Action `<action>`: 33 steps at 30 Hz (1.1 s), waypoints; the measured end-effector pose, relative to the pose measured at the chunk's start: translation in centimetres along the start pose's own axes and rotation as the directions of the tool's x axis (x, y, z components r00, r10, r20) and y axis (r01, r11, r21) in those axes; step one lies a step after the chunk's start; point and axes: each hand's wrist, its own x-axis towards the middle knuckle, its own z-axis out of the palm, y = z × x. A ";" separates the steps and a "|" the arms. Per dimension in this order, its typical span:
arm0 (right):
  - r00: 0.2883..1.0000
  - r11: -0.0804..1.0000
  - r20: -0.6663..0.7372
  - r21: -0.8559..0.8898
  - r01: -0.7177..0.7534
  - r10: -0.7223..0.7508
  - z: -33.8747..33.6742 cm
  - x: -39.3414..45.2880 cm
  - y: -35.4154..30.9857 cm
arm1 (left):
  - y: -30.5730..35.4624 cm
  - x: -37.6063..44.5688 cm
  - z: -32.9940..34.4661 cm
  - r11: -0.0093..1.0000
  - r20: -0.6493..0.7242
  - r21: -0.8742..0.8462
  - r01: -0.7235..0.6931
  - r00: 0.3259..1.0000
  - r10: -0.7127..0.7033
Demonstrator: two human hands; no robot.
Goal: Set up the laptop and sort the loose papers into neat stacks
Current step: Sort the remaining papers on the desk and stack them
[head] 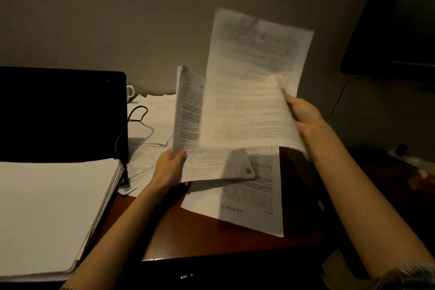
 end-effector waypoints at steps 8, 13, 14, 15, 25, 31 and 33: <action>0.918 0.878 -0.282 -0.462 0.124 -0.279 0.3 4.9 7.2 | 0.3 0.8 0.2 1.000 0.008 -0.021 -0.019 1.000 0.019; 0.945 0.872 -0.230 -0.479 0.097 -0.231 0.0 5.7 8.3 | -0.3 1.0 0.2 0.990 0.075 -0.042 -0.134 0.988 0.137; 0.953 0.877 -0.212 -0.472 0.093 -0.215 -0.1 5.8 8.3 | -0.4 1.2 0.2 0.987 0.088 -0.057 -0.147 0.984 0.152; 0.964 0.890 -0.186 -0.447 0.089 -0.190 -0.2 6.0 8.3 | -0.3 1.2 0.2 0.987 0.106 -0.068 -0.147 0.982 0.154; 0.963 0.835 0.005 -0.498 0.235 -0.269 0.0 6.6 7.6 | 1.3 0.4 -0.1 0.955 0.218 -0.295 -0.024 0.972 0.091; 0.884 0.746 0.066 -0.510 0.428 -0.463 1.5 5.9 8.6 | 0.0 1.5 -0.2 0.979 0.001 -0.104 -0.173 0.985 0.174; 0.893 0.732 0.076 -0.545 0.409 -0.443 1.6 5.8 8.8 | -0.8 2.0 -0.1 0.987 -0.064 -0.025 -0.158 0.986 0.156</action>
